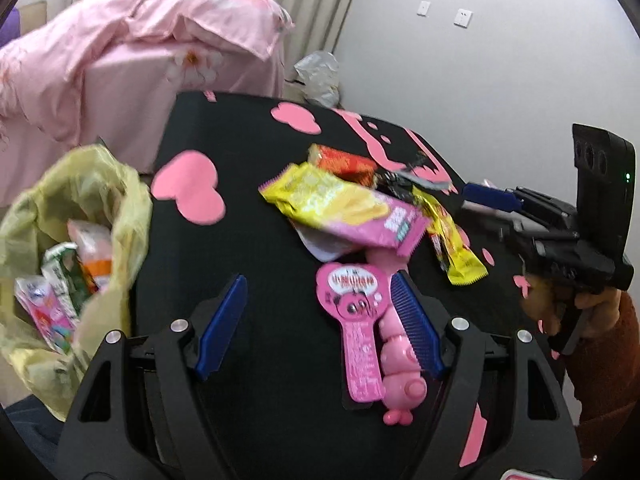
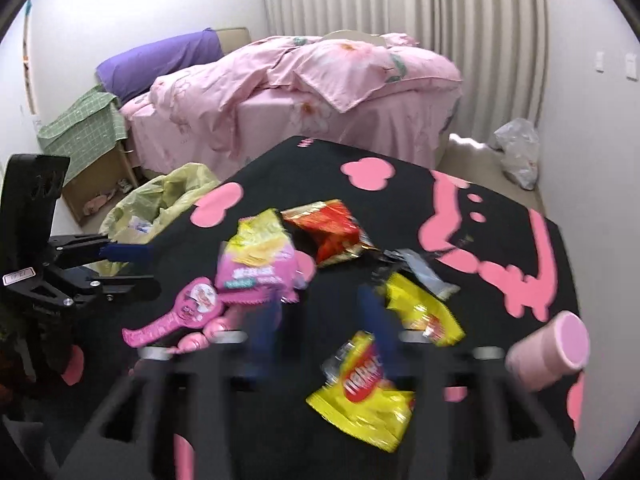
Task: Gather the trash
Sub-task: 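Move both open tools back over the snacks on the table, then grasp the yellow chip bag with the left tool while the right tool grasps a silver wrapper strip, then carry the chip bag to the trash bag while the right tool carries the silver strip, then release the chip bag into the bag while the right tool releases the silver strip, then move both open tools back over the table, then grasp the red wafer pack with the right tool and lift it, then grasp the pink lollipop card with the left tool while the right tool holds the wafer pack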
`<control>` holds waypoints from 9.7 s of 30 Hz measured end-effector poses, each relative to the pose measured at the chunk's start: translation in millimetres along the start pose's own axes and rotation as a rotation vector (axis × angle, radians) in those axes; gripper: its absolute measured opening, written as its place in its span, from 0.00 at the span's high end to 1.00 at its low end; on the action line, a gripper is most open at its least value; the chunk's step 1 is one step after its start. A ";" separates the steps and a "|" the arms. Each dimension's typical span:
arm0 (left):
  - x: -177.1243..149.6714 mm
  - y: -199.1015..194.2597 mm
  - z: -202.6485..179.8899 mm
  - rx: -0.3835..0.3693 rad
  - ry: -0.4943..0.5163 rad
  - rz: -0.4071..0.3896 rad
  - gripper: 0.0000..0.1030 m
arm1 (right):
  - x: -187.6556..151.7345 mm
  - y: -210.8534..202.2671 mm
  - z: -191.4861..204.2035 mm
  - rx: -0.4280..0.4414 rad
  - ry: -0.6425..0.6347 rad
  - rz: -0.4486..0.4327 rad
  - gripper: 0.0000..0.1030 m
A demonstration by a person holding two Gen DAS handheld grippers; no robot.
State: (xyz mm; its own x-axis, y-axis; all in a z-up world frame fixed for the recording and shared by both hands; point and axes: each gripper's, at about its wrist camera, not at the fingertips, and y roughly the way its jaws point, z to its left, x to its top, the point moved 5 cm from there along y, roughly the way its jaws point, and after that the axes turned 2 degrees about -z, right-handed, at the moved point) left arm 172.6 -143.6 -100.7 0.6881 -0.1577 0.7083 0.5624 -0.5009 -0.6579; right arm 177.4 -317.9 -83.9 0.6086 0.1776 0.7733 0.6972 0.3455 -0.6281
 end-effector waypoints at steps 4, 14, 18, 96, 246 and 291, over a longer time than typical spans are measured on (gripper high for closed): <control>2.2 -11.8 20.9 0.036 -0.062 -0.031 0.31 | 8.1 26.4 18.2 0.049 -0.038 0.034 0.46; -15.2 -15.8 46.7 0.001 -0.131 -0.007 0.31 | 15.6 54.0 23.0 -0.026 -0.050 0.085 0.78; -15.0 -14.3 41.3 -0.017 -0.118 -0.007 0.31 | 10.3 29.0 11.4 -0.042 -0.030 0.060 0.85; 44.2 28.5 42.9 -0.013 -0.052 0.051 0.93 | 21.5 -20.5 -54.3 -0.213 0.142 -0.062 0.68; -18.1 3.3 26.4 0.054 -0.036 0.101 0.40 | -28.5 27.8 -39.8 -0.069 0.380 0.025 0.39; -0.9 63.5 -28.4 0.143 0.261 0.254 0.40 | -101.0 -45.4 -12.6 -0.084 0.182 0.074 0.66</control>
State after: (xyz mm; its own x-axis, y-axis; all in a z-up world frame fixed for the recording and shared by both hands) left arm 194.7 -199.4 -135.8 0.6847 -0.4816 0.5471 0.4598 -0.2970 -0.8369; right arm 89.0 -363.2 -134.6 0.7124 0.0272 0.7013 0.6726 0.2587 -0.6933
